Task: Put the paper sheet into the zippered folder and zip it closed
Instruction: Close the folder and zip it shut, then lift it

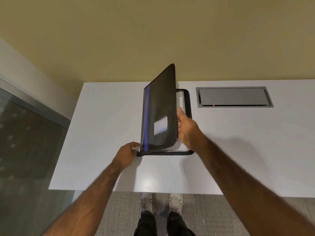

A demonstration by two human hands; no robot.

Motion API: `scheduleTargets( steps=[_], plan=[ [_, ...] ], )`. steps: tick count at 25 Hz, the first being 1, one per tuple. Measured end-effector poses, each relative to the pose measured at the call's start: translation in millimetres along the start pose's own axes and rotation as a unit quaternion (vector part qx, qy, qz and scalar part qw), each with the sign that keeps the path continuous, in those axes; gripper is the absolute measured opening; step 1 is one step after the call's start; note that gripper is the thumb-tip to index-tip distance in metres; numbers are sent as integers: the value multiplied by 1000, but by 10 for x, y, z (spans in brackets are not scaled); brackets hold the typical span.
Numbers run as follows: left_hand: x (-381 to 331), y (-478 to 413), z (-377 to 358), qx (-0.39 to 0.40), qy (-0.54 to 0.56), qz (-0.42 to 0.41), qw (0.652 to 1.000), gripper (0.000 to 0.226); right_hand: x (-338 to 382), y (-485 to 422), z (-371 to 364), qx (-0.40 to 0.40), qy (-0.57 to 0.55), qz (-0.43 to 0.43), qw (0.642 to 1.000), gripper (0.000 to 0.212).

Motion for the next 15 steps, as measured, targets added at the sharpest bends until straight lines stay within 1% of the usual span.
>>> scheduleTargets(
  steps=[2, 3, 5, 7, 8, 10, 12, 13, 14, 15],
  plan=[
    [53, -13, -146, 16, -57, -18, 998, 41, 8, -19, 203, -39, 17, 7, 999, 45],
    [95, -15, -183, 7, -79, -17, 997, 40, 11, -26, 280, -44, 39, 17, 998, 40],
    [130, -26, -235, -24, -165, -29, 986, 36, 9, -61, 453, -67, 76, 34, 994, 35],
    [114, -29, -272, -47, -250, -55, 966, 31, -25, -108, 622, -103, 89, 29, 990, 35],
    [106, -26, -283, -57, -266, -63, 960, 26, -42, -124, 685, -116, 94, 22, 989, 34],
    [117, -7, -284, -66, -247, -56, 965, 20, -67, -151, 795, -145, 85, 20, 986, 29],
    [180, 14, -277, -59, -173, -31, 983, 17, -93, -182, 913, -190, 55, 30, 980, 18],
    [212, 22, -287, -46, -135, -24, 989, 16, -118, -185, 966, -216, 61, 35, 974, 17],
    [237, 28, -298, -31, -104, -24, 994, 16, -158, -199, 1025, -243, 98, 45, 964, 17],
    [259, 34, -304, -18, -81, -27, 996, 18, -212, -198, 1070, -274, 162, 63, 946, 14]
  ],
)
Point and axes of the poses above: each hand's wrist, its own y-axis away from the middle knuckle, its own z-axis out of the back of the hand, x = y × z, the point moved 5 cm from there along -y, towards the middle knuckle, and after that the axes turned 13 degrees about -y, right-handed, at the moved point
